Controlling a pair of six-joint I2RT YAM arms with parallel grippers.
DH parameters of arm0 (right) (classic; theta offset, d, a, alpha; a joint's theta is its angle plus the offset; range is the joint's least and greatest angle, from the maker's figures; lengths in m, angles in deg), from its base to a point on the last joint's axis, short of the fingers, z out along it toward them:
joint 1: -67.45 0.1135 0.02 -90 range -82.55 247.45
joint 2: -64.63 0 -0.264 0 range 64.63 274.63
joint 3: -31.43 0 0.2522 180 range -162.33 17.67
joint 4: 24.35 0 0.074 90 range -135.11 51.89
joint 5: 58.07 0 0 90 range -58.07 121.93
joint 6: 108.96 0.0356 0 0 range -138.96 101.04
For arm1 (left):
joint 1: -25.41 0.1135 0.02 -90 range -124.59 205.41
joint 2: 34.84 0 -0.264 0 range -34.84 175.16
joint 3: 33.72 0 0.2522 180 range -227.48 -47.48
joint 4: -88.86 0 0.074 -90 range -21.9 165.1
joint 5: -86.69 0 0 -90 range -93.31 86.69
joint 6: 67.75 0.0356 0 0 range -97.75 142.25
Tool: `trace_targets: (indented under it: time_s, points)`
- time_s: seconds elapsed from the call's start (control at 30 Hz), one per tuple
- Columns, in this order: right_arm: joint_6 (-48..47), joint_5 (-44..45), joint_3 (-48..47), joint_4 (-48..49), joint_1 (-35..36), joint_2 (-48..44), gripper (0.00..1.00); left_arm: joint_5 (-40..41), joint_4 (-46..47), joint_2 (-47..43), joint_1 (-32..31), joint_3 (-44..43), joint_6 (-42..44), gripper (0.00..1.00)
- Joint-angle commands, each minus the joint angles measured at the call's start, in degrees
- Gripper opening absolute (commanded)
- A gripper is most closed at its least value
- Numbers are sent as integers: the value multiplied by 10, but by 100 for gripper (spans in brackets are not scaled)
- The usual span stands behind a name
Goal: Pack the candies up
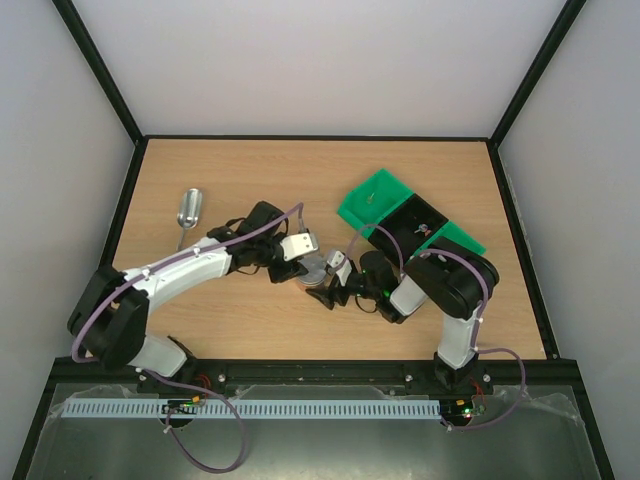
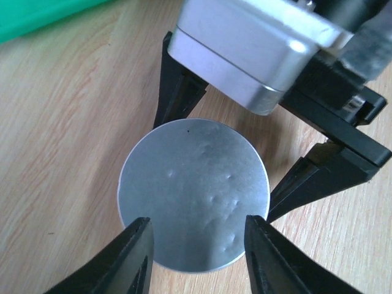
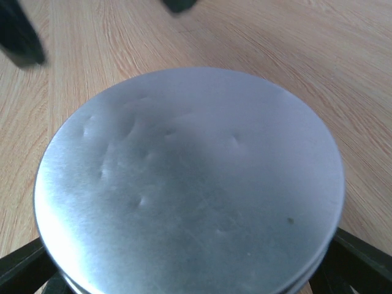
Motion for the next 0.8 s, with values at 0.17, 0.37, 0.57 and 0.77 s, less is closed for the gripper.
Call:
trace_targets:
  time_s: [0.17,0.37,0.57,0.77]
  points:
    - [-11,-4,-3,43,8,22,78,66,43,45,-35,45,44,36]
    - [-13,0,-1,56,9,38,68,104,18,38,-44,71,91,34]
    - [-14,-1,1,62,10,41,66,27,-10,13,1,13,27,81]
    - [-10,1,-2,66,13,46,65,24,24,-7,-2,50,24,99]
